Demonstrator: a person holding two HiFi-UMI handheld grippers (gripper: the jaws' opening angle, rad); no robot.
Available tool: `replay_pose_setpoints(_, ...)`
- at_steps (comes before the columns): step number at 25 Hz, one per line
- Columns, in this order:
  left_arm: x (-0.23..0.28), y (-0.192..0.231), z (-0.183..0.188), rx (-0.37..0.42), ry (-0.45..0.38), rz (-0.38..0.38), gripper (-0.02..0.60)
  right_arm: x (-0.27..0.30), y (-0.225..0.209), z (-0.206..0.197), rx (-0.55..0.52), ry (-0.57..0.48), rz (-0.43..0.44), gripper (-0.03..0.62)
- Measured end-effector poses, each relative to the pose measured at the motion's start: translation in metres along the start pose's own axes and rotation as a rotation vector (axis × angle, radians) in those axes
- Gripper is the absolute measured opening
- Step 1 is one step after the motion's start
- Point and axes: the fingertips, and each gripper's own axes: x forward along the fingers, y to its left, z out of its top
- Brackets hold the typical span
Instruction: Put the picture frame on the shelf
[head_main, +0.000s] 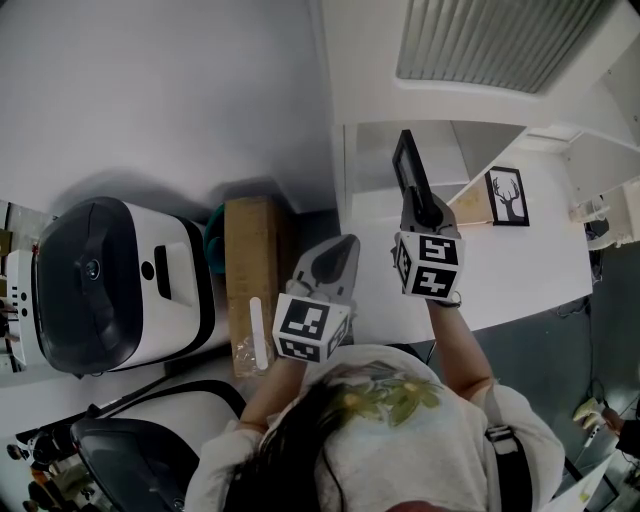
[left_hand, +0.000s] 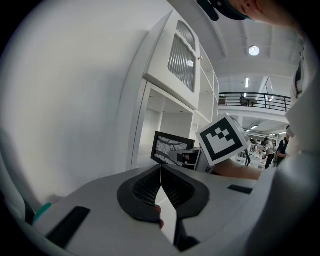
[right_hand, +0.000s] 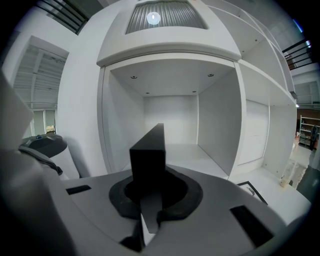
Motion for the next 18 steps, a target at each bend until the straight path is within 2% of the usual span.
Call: replay_pose_setpoints(18,0.011,0.002,0.001,0.002,0.014,-0.015,0.031,0.018,-0.002,0.006,-0.007,0.002,0.016,0.037)
